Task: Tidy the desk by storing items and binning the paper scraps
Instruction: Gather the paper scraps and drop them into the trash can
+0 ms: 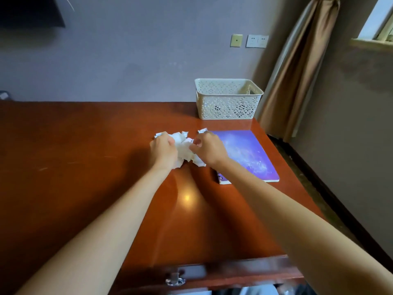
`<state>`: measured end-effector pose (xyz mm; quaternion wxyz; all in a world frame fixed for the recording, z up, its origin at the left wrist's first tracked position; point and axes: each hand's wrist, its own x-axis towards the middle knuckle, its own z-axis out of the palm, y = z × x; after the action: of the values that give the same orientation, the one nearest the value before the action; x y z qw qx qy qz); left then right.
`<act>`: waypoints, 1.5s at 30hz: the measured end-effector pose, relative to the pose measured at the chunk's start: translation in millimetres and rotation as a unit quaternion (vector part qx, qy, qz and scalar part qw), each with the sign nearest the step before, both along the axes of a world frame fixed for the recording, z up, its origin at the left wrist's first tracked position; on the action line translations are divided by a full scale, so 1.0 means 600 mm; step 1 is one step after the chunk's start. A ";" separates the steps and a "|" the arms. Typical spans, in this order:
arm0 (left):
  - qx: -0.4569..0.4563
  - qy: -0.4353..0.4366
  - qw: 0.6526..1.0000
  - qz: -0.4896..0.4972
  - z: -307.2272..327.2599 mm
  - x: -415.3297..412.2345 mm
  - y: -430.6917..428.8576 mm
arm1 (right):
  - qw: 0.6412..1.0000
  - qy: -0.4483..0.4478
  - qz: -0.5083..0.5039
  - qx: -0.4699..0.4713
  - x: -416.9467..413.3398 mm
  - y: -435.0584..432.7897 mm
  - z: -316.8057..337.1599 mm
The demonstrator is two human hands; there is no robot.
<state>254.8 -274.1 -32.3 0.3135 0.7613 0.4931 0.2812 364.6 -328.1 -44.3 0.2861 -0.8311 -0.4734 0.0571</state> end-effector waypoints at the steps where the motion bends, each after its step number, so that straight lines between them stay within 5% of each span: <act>1: -0.001 -0.001 1.000 0.003 -0.002 0.004 0.015 | 1.000 -0.009 0.007 -0.004 0.002 0.013 -0.001; 7: 0.011 0.055 0.998 -0.021 -0.013 0.034 0.096 | 0.980 -0.159 -0.031 -0.118 0.038 0.082 -0.015; 12: 0.016 0.142 0.984 -0.102 -0.041 0.048 0.140 | 0.966 -0.167 -0.024 -0.198 0.048 0.112 -0.027; 16: 0.027 0.196 0.968 -0.154 -0.056 0.037 0.146 | 0.976 -0.146 0.024 -0.159 0.030 0.119 -0.030; 26: 0.016 0.177 0.969 -0.171 -0.053 -0.069 0.084 | 0.992 0.036 0.100 -0.064 -0.020 0.050 -0.021; 32: 0.020 0.146 0.973 -0.176 -0.041 -0.121 0.026 | 0.994 0.044 0.100 0.009 -0.053 -0.020 -0.032; 37: 0.015 0.266 0.939 -0.217 -0.055 -0.145 -0.007 | 0.986 -0.034 0.143 -0.082 -0.067 -0.044 -0.057; 45: 0.166 0.243 0.947 -0.128 -0.071 -0.117 0.000 | 0.965 -0.246 0.081 -0.035 -0.085 -0.033 -0.071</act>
<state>184.4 -273.9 -75.1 0.0864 0.9045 0.3990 0.1234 313.7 -348.1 -87.1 0.1256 -0.7878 -0.5929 -0.1098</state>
